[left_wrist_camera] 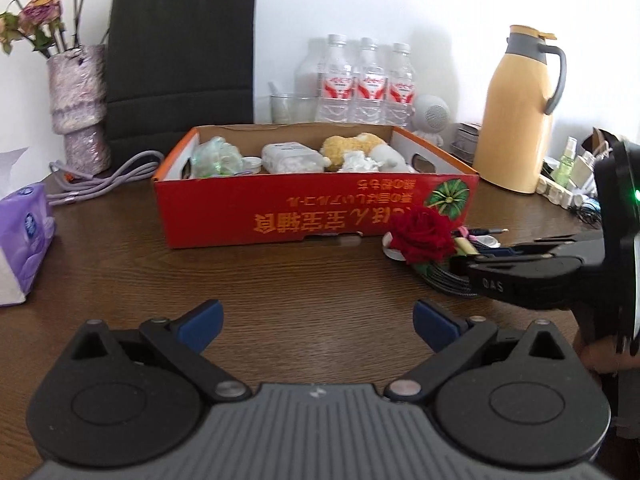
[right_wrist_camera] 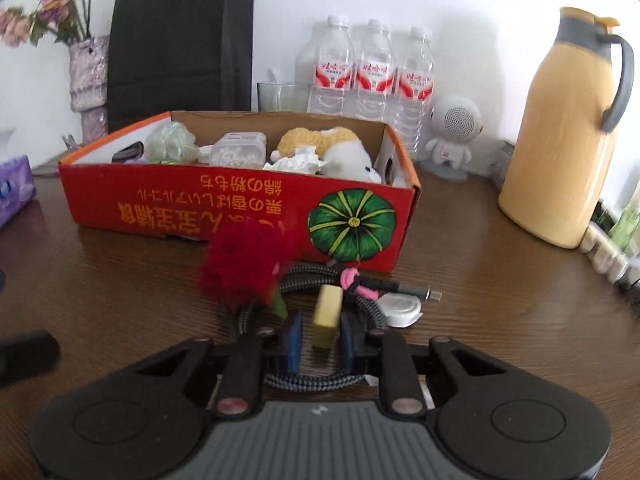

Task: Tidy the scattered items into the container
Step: 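Grasp the small yellow block beside the cable with the right tool, then grasp a clear wrapper piece with the left tool while the right tool holds the block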

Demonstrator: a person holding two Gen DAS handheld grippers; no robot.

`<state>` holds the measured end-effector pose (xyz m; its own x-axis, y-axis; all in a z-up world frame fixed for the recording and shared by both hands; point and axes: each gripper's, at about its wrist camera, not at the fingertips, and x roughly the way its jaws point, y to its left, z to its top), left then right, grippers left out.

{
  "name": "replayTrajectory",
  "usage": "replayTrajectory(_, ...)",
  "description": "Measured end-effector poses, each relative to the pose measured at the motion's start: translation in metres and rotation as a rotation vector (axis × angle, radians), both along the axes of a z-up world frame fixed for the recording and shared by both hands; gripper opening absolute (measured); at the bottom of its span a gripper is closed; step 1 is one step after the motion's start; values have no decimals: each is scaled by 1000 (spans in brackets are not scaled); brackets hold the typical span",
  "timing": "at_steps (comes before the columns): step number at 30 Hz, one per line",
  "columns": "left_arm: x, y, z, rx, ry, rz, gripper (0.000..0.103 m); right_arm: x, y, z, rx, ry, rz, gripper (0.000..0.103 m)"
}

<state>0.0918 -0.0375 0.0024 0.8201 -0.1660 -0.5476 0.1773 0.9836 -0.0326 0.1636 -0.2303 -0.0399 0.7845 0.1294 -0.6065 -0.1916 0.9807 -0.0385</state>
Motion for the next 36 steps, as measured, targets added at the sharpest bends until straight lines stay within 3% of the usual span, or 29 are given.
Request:
replayTrajectory(1,0,-2,0,3,2,-6,103,0,-3,2,28,13,2,10)
replayTrajectory(3,-1,-5,0,9,0,-15,103,-6,-10,9,67,8,-21,10)
replayTrajectory(6,0,-10,3,10,-7,-33,103,-27,-25,31,114,-90,-63,10)
replayTrajectory(11,-1,-46,13,-17,-36,-178,102,-56,-56,44,129,-157,-172,10)
replayTrajectory(12,1,-57,11,-21,-25,-207,97,-60,-64,42,135,-156,-206,10)
replayTrajectory(13,3,-68,10,-30,-6,-237,85,-63,-71,39,148,-149,-235,10)
replayTrajectory(15,9,-91,4,-59,39,-306,74,-68,-83,35,175,-135,-266,10)
replayTrajectory(18,19,-123,-4,-35,76,-379,73,-73,-93,35,202,-148,-282,10)
replayTrajectory(22,36,-153,-13,-23,109,-409,79,-76,-97,35,216,-189,-306,10)
replayTrajectory(27,54,-169,-22,1,125,-339,79,-77,-104,30,245,-209,-318,10)
replayTrajectory(29,56,-170,-25,7,109,-318,69,-77,-108,29,257,-223,-326,10)
replayTrajectory(31,57,-169,-25,10,97,-299,44,-78,-111,29,271,-232,-343,10)
replayTrajectory(32,58,-169,-25,10,93,-295,38,-78,-113,29,280,-232,-349,10)
replayTrajectory(33,59,-168,-25,6,90,-293,26,-78,-114,29,288,-228,-351,10)
replayTrajectory(36,58,-168,-23,4,77,-297,18,-78,-113,29,289,-230,-352,10)
